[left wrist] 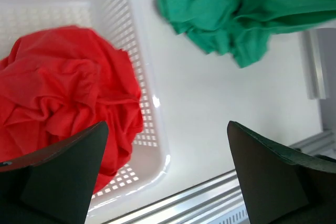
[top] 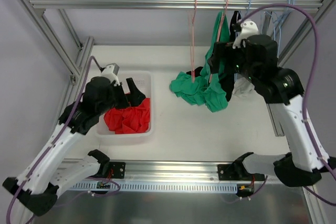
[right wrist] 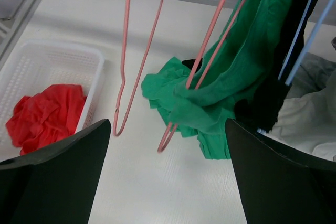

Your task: Remove the tank top from the hanger

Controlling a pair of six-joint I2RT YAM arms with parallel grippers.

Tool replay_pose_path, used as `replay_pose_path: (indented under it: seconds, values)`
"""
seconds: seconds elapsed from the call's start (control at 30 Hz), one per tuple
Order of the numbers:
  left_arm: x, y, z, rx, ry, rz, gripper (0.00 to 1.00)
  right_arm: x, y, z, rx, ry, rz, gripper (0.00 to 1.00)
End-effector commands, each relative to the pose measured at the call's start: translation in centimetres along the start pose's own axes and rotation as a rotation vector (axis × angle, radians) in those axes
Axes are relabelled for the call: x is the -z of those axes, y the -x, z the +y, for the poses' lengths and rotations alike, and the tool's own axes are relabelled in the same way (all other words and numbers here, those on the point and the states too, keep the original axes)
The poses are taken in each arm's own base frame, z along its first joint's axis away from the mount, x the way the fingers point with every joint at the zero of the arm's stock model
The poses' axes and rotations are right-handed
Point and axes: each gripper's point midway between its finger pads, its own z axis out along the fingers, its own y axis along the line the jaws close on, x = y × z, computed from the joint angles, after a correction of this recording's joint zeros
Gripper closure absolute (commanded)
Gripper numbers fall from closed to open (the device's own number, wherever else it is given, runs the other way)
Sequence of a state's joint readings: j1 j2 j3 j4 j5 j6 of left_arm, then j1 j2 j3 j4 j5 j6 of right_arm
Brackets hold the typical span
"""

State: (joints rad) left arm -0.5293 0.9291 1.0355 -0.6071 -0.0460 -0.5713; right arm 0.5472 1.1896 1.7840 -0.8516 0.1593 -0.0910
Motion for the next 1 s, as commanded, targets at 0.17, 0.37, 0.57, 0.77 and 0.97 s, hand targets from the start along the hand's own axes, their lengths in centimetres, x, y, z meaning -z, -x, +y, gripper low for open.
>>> replay_pose_path:
  seconds: [0.17, 0.37, 0.57, 0.77, 0.97]
  values:
    - [6.9, -1.1, -2.1, -0.125, -0.245, -0.111, 0.01, -7.2, 5.1, -3.7, 0.013, -0.286, -0.085, 0.26]
    - [7.8, -2.2, -0.8, -0.183, -0.248, -0.138, 0.01, -10.9, 5.2, -4.8, -0.004, -0.361, -0.063, 0.52]
    - [6.7, -3.8, 0.2, -0.201, -0.219, -0.082, 0.01, -11.7, 4.7, -5.6, -0.028, -0.406, -0.062, 0.72]
    - [5.8, -4.9, 0.7, -0.212, -0.209, -0.04, 0.01, -11.3, 4.9, -6.4, -0.049, -0.438, -0.081, 0.95]
    - [6.1, -4.7, 0.7, -0.215, -0.213, -0.056, 0.01, -10.5, 4.6, -7.1, -0.094, -0.425, -0.098, 1.0]
